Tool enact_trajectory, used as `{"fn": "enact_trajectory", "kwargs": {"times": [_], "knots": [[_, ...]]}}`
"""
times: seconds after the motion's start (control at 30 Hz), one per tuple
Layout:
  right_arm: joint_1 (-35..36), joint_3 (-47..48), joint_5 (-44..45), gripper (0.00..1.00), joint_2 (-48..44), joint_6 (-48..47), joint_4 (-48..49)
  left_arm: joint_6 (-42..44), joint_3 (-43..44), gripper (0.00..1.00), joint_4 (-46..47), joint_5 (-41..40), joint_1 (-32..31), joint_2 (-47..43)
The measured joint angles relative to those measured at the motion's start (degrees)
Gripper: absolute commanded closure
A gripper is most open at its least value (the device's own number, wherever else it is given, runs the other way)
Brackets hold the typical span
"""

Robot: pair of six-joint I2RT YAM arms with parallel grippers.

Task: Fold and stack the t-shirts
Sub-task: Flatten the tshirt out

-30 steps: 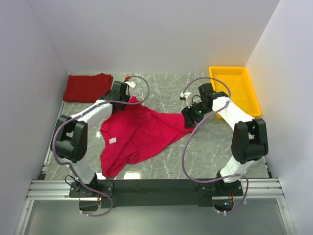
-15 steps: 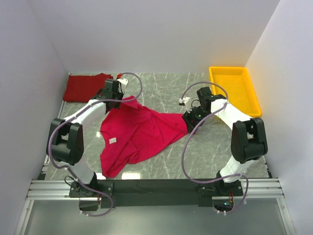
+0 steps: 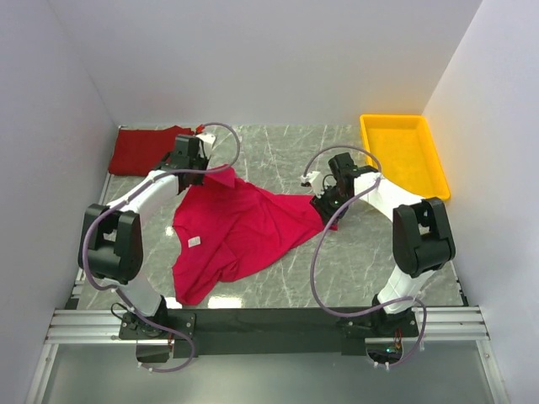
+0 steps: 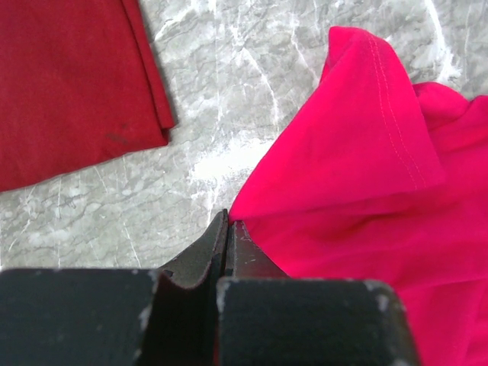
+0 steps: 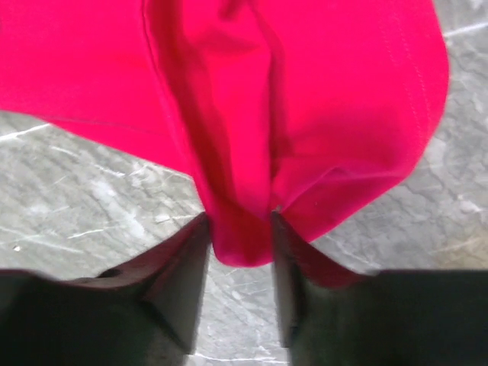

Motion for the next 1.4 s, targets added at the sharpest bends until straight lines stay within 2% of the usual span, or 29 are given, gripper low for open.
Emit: {"fn": "enact_trajectory", "kwargs": {"times": [0.03, 0.17, 0.3, 0.47, 0.77, 1.13, 1.4], "knots": [[0.09, -0.11, 0.48, 0.65, 0.00, 0.07, 0.28, -0.02, 0.00, 0.99, 0.00, 0.15, 0.28, -0.04], [0.11, -1.03, 2.05, 0.93, -0.04, -0.07, 1.36, -0.22, 0.00, 0.99, -0.02, 0.72, 1.60, -0.74], [0.11, -1.36, 2.43, 1.00, -1.36, 0.20, 1.36, -0.44, 0.00, 0.99, -0.02, 1.16, 3.17, -2.36], [0.11, 0.37, 2.29, 1.00, -5.73, 0.61, 0.68, -1.29, -0.24, 0.99, 0.04, 1.95, 5.16, -5.62], [-0.17, 11.17, 2.49, 1.00, -13.07, 1.60, 0.33, -3.91, -5.03, 0.99, 0.94, 2.82, 9.57, -16.90], [-1.22, 17.57, 4.04, 1.00, -14.75, -0.76, 0.11, -5.92, -7.93, 0.99, 4.02, 1.77, 11.65, -27.71], [-2.40, 18.75, -7.58, 1.00, -13.46, -8.90, -12.37, -6.03, -10.10, 0.99, 3.65, 3.15, 13.27, -31.85]]}}
